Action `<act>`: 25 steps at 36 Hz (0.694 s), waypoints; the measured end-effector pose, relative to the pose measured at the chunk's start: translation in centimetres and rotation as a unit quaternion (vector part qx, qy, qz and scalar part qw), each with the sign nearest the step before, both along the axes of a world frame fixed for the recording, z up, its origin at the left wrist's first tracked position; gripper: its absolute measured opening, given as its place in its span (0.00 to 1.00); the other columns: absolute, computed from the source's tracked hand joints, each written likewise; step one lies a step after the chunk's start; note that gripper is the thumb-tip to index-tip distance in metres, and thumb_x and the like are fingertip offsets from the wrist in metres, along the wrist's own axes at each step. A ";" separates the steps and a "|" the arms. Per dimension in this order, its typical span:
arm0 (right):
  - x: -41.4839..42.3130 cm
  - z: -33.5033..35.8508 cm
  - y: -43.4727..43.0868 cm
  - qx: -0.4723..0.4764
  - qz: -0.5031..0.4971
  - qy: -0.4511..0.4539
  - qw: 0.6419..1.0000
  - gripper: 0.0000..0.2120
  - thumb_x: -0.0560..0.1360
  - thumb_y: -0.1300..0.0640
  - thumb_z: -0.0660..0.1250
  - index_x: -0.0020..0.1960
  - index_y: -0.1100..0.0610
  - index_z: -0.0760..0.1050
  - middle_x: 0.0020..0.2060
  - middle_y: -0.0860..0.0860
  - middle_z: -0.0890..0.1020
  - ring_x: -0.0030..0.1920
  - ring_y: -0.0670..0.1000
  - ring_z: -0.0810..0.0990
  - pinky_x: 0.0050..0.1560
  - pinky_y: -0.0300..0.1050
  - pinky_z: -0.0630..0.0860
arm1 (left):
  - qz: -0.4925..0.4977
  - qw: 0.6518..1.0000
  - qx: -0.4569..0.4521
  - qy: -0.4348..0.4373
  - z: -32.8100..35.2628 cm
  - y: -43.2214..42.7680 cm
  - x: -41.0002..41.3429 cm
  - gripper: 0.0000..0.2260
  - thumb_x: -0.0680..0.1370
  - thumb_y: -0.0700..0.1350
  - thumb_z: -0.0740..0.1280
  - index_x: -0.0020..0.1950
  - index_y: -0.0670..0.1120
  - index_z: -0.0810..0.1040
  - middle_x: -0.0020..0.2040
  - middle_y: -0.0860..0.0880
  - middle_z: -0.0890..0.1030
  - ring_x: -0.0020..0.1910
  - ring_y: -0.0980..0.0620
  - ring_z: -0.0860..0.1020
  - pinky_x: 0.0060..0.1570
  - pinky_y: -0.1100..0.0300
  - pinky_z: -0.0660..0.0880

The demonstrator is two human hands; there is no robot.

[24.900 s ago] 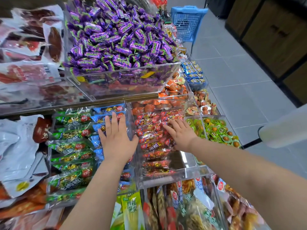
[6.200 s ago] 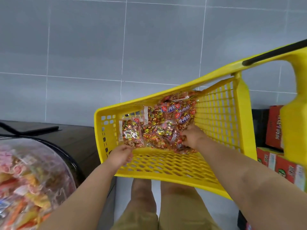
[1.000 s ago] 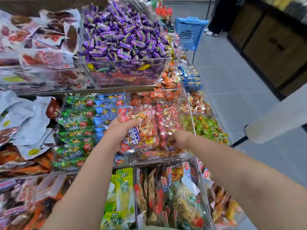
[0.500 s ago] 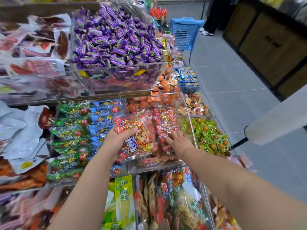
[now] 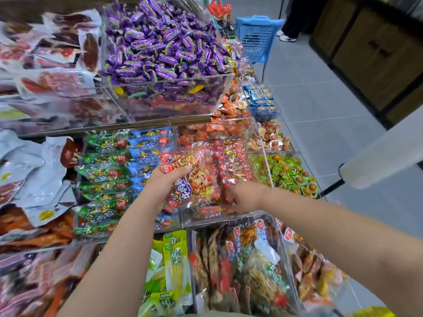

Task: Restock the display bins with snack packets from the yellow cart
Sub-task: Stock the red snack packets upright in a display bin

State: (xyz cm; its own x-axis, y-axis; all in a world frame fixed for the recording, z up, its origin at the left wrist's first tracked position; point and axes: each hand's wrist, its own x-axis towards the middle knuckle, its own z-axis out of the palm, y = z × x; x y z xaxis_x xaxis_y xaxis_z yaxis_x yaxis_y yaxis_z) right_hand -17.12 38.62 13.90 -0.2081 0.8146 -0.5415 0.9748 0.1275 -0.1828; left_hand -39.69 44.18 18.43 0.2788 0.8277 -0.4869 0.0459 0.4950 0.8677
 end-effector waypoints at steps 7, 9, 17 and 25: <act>-2.6 -0.5 0.5 -0.030 0.056 -0.077 0.995 0.13 0.77 0.61 0.61 0.60 0.59 0.77 0.51 0.54 0.81 0.48 0.55 0.79 0.49 0.46 0.79 | 0.001 1.000 0.001 -0.004 -0.1 -0.2 -0.2 0.30 0.58 0.53 0.78 0.57 0.49 0.76 0.47 0.46 0.86 0.46 0.44 0.85 0.45 0.48 0.80; -3.6 -0.9 0.7 -0.017 0.067 -0.079 0.994 0.13 0.76 0.66 0.61 0.57 0.59 0.79 0.49 0.54 0.81 0.44 0.54 0.79 0.46 0.43 0.78 | 0.004 1.000 0.005 -0.004 -0.1 -0.2 -0.3 0.30 0.57 0.53 0.78 0.57 0.49 0.76 0.46 0.47 0.86 0.45 0.45 0.85 0.45 0.48 0.80; -4.6 -1.6 0.8 0.023 0.046 -0.046 0.998 0.14 0.74 0.70 0.61 0.56 0.60 0.78 0.45 0.55 0.80 0.43 0.54 0.80 0.47 0.46 0.80 | 0.006 1.000 0.014 0.011 -0.3 -0.3 -0.1 0.22 0.64 0.49 0.78 0.55 0.50 0.76 0.46 0.47 0.86 0.45 0.44 0.85 0.45 0.47 0.81; -0.9 2.4 0.1 0.008 -0.189 0.234 0.954 0.03 0.76 0.57 0.64 0.48 0.51 0.76 0.41 0.45 0.80 0.42 0.50 0.80 0.40 0.39 0.77 | -0.013 0.999 0.019 -0.029 1.0 -0.6 0.9 0.30 0.57 0.51 0.78 0.57 0.48 0.75 0.45 0.47 0.86 0.43 0.46 0.85 0.36 0.54 0.81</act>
State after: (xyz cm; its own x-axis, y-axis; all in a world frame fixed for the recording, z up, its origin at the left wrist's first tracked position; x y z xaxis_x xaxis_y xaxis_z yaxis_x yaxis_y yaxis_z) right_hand -17.97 38.74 16.29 -0.1133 0.8866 -0.4485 0.7637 -0.2110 -0.6101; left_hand -38.78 43.56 19.47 0.3269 0.8376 -0.4376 0.0069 0.4609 0.8874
